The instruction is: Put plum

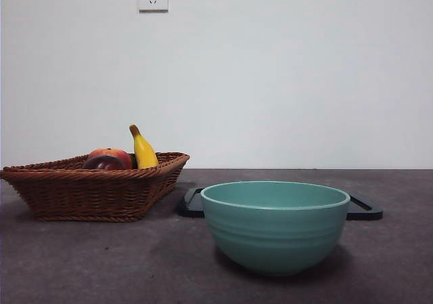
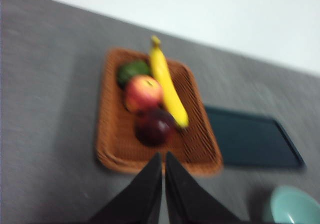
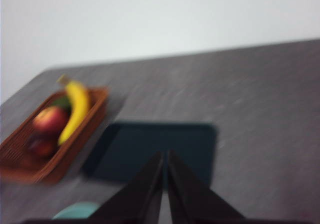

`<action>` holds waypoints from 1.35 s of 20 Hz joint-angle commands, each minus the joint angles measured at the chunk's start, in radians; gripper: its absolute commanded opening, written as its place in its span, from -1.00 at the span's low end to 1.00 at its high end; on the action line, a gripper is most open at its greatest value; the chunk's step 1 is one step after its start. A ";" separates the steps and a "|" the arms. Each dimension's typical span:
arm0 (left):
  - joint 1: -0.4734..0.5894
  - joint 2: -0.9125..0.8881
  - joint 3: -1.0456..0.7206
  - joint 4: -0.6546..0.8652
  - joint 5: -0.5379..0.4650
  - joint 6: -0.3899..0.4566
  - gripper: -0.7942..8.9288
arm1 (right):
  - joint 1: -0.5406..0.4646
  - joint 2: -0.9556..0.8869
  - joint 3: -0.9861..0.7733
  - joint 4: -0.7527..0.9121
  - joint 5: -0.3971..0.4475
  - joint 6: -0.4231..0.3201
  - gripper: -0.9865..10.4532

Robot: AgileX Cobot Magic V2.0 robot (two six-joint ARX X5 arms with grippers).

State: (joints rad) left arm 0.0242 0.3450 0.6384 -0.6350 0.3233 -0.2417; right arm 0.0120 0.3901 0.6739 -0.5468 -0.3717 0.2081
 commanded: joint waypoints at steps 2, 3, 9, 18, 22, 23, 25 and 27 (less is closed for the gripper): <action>0.001 0.085 0.101 -0.107 0.108 0.162 -0.82 | -0.001 0.118 0.132 -0.128 -0.126 -0.119 -0.81; 0.000 0.102 0.120 -0.131 0.127 0.182 -0.82 | -0.001 0.143 0.159 -0.165 -0.150 -0.138 -0.81; -0.022 0.180 0.214 -0.276 0.228 0.285 -0.82 | 0.026 0.269 0.289 -0.402 -0.209 -0.246 -0.81; -0.052 0.195 0.233 -0.367 0.245 0.320 -0.80 | 0.122 0.308 0.315 -0.537 -0.201 -0.302 -0.81; -0.052 0.195 0.233 -0.367 0.245 0.320 -0.07 | 0.123 0.308 0.315 -0.537 -0.201 -0.293 -0.44; -0.052 0.195 0.233 -0.367 0.245 0.320 0.07 | 0.123 0.308 0.315 -0.537 -0.201 -0.290 -0.23; -0.052 0.195 0.233 -0.367 0.245 0.319 0.14 | 0.123 0.308 0.315 -0.537 -0.201 -0.287 -0.14; -0.052 0.195 0.233 -0.365 0.245 0.311 0.13 | 0.123 0.308 0.315 -0.537 -0.201 -0.287 -0.14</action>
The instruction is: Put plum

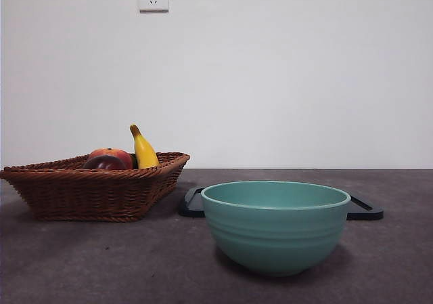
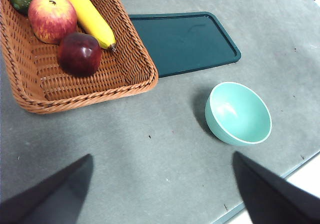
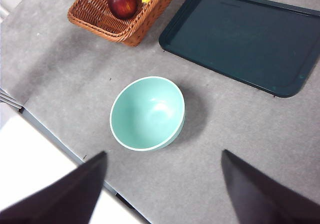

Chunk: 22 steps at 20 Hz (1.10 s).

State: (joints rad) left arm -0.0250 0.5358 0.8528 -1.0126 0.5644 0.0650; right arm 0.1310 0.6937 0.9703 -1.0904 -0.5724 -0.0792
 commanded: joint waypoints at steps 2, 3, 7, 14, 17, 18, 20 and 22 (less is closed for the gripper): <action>-0.003 0.005 0.019 0.022 0.003 -0.002 0.13 | 0.004 0.005 0.019 0.007 -0.001 0.001 -0.14; -0.003 0.007 0.019 0.037 0.002 -0.009 0.13 | 0.004 0.005 0.019 0.007 -0.001 0.001 -0.14; -0.003 0.072 0.020 0.163 -0.033 -0.055 0.12 | 0.004 0.005 0.019 0.018 -0.001 0.016 -0.14; -0.079 0.408 0.101 0.330 -0.165 -0.075 0.11 | 0.004 0.005 0.019 0.021 -0.001 0.016 -0.14; -0.128 0.570 0.189 0.368 -0.236 -0.072 0.11 | 0.004 0.006 0.019 0.024 -0.001 0.017 -0.14; -0.142 0.620 0.217 0.376 -0.257 -0.068 0.11 | 0.004 0.007 0.019 0.026 -0.001 0.019 -0.14; -0.173 0.719 0.271 0.385 -0.297 -0.045 0.11 | 0.004 0.012 0.019 0.027 -0.001 0.020 -0.14; -0.202 0.814 0.319 0.387 -0.344 -0.016 0.11 | 0.004 0.017 0.019 0.029 -0.001 0.020 -0.14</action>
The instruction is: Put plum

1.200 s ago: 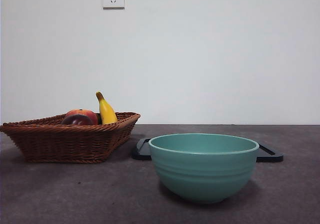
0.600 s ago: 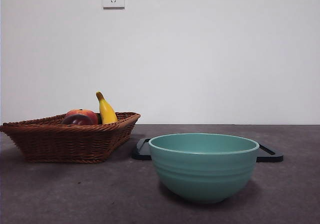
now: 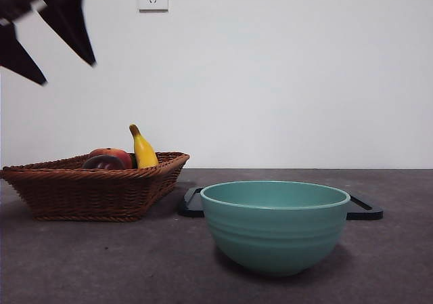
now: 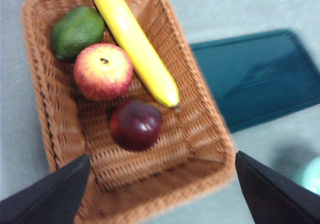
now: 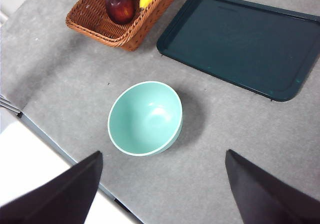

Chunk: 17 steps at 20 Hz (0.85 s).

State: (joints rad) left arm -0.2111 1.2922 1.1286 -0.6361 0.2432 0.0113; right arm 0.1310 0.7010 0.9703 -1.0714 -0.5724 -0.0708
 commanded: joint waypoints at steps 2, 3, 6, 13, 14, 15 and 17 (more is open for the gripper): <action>-0.040 0.140 0.079 0.023 -0.063 0.061 0.11 | 0.004 0.011 0.019 0.010 0.000 0.011 -0.14; -0.051 0.179 0.090 0.037 -0.064 0.069 0.11 | 0.004 0.011 0.019 0.011 0.000 0.011 -0.14; -0.072 0.269 0.103 0.064 -0.106 0.096 0.11 | 0.004 0.011 0.019 0.012 0.000 0.015 -0.14; -0.084 0.420 0.103 0.113 -0.122 0.135 0.11 | 0.004 0.011 0.019 0.012 0.000 0.019 -0.14; -0.084 0.436 0.103 0.114 -0.124 0.135 0.11 | 0.004 0.011 0.019 0.012 0.000 0.019 -0.14; -0.084 0.452 0.103 0.114 -0.124 0.135 0.11 | 0.004 0.011 0.019 0.012 0.000 0.019 -0.14; -0.084 0.472 0.103 0.121 -0.125 0.135 0.11 | 0.004 0.010 0.019 0.012 0.000 0.019 -0.14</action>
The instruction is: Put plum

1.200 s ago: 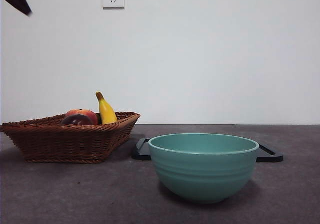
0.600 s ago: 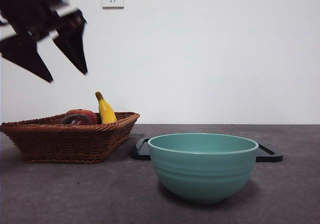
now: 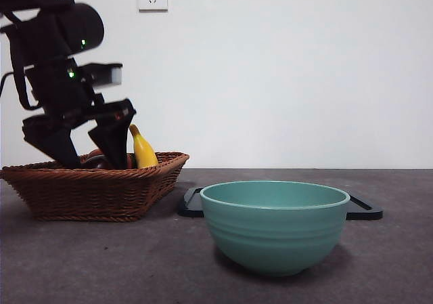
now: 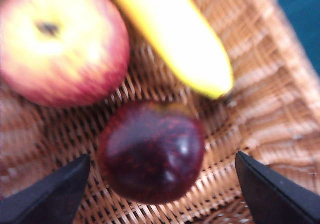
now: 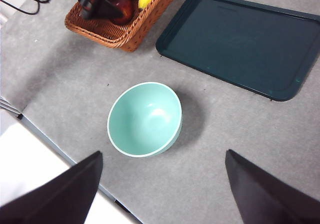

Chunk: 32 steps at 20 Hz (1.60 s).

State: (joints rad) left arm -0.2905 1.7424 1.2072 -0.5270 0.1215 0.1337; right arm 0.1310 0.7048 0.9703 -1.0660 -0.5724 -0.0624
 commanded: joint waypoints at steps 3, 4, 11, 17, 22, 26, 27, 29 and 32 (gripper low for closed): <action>-0.005 0.033 0.025 0.027 -0.003 0.012 -0.04 | 0.004 0.006 0.019 0.006 0.000 0.010 -0.14; -0.006 0.033 0.025 0.028 -0.003 0.012 -0.08 | 0.004 0.006 0.019 0.007 0.000 0.010 -0.14; -0.006 0.031 0.025 0.023 -0.003 0.007 -0.40 | 0.004 0.006 0.019 0.007 0.000 0.010 -0.14; -0.014 -0.110 0.026 0.004 0.020 0.003 -0.40 | 0.004 0.006 0.019 0.007 0.000 0.010 -0.14; -0.096 -0.322 0.026 -0.084 0.108 -0.012 -0.40 | 0.004 0.006 0.019 0.011 0.000 0.010 -0.14; -0.257 -0.393 0.026 -0.113 0.154 -0.016 -0.40 | 0.004 0.006 0.019 0.011 0.000 0.010 -0.14; -0.300 -0.391 0.026 -0.113 0.154 -0.015 -0.40 | 0.004 0.006 0.019 0.012 0.000 0.010 -0.14; -0.386 -0.369 0.026 -0.103 0.154 -0.009 -0.40 | 0.004 0.006 0.019 0.013 0.000 0.010 -0.14; -0.483 -0.303 0.026 -0.097 0.153 -0.002 -0.40 | 0.004 0.006 0.019 0.018 0.000 0.010 -0.14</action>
State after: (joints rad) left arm -0.7654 1.4204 1.2110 -0.6334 0.2687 0.1219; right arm 0.1310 0.7048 0.9703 -1.0573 -0.5724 -0.0624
